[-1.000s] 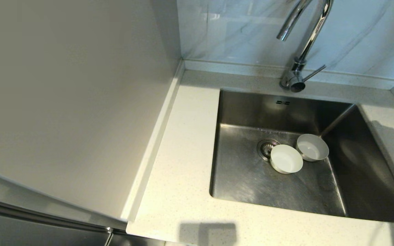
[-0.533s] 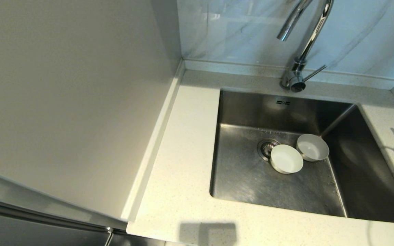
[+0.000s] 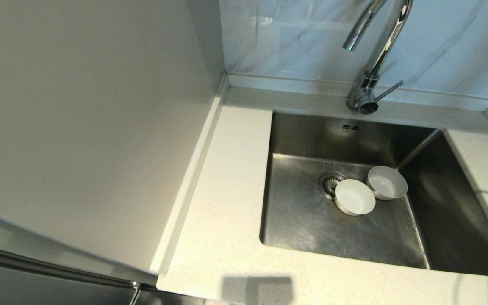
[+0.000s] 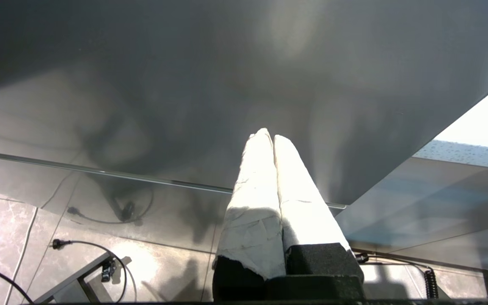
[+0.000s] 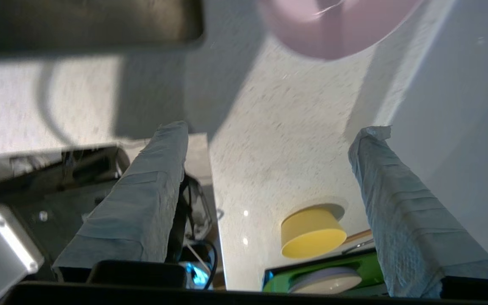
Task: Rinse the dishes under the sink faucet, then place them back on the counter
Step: Put a bowl into the sink
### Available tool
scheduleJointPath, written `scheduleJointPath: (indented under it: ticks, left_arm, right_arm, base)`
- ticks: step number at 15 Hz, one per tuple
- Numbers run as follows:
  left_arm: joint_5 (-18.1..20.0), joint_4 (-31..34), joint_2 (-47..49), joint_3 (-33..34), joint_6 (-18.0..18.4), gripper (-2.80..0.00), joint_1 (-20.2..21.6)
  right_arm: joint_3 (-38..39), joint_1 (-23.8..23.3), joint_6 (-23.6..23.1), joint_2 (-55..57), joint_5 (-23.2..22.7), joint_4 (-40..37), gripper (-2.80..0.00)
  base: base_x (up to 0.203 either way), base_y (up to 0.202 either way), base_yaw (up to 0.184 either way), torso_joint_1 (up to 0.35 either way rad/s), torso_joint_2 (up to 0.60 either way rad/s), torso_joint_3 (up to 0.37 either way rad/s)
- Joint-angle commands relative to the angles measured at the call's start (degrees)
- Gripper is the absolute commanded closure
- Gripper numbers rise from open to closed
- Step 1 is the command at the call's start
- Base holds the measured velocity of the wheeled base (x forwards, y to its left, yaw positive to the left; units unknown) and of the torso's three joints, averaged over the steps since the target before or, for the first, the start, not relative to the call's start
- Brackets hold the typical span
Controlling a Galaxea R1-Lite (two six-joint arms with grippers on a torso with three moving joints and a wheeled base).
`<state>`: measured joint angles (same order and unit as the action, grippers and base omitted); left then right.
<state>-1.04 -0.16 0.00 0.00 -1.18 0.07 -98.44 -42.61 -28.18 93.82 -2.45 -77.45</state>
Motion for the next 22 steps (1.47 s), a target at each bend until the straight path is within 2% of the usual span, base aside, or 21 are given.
scheduleJointPath:
  ticks: [1, 4, 14, 21, 22]
  left_arm:
    - [-0.02, -0.02, -0.18, 0.0, -0.05, 0.0, 0.01]
    - [0.0, -0.02, -0.18, 0.0, -0.05, 0.0, 0.01]
    - [-0.02, -0.02, -0.18, 0.0, -0.05, 0.0, 0.01]
    - [-0.02, -0.02, -0.18, 0.0, -0.05, 0.0, 0.01]
    - [-0.02, -0.02, -0.18, 0.0, -0.01, 0.0, 0.01]
  right_arm:
    - [3.3, 0.09, -2.24, -2.02, -0.33, -0.69, -2.8]
    - [4.07, 0.72, -4.91, -0.29, -1.55, -0.27, -2.8]
    - [10.9, 1.04, -4.78, 9.13, -1.41, 13.01, -2.8]
    - [11.08, 1.21, -4.79, 13.05, -1.41, 19.79, -2.8]
    - [11.19, 1.29, -4.87, 13.42, -1.35, 20.45, -2.6]
  base:
    - [0.0, 0.0, 0.0, 0.0, 0.0, 0.0]
    - [0.0, 0.0, 0.0, 0.0, 0.0, 0.0]
    - [0.0, 0.0, 0.0, 0.0, 0.0, 0.0]
    - [0.0, 0.0, 0.0, 0.0, 0.0, 0.0]
    - [0.0, 0.0, 0.0, 0.0, 0.0, 0.0]
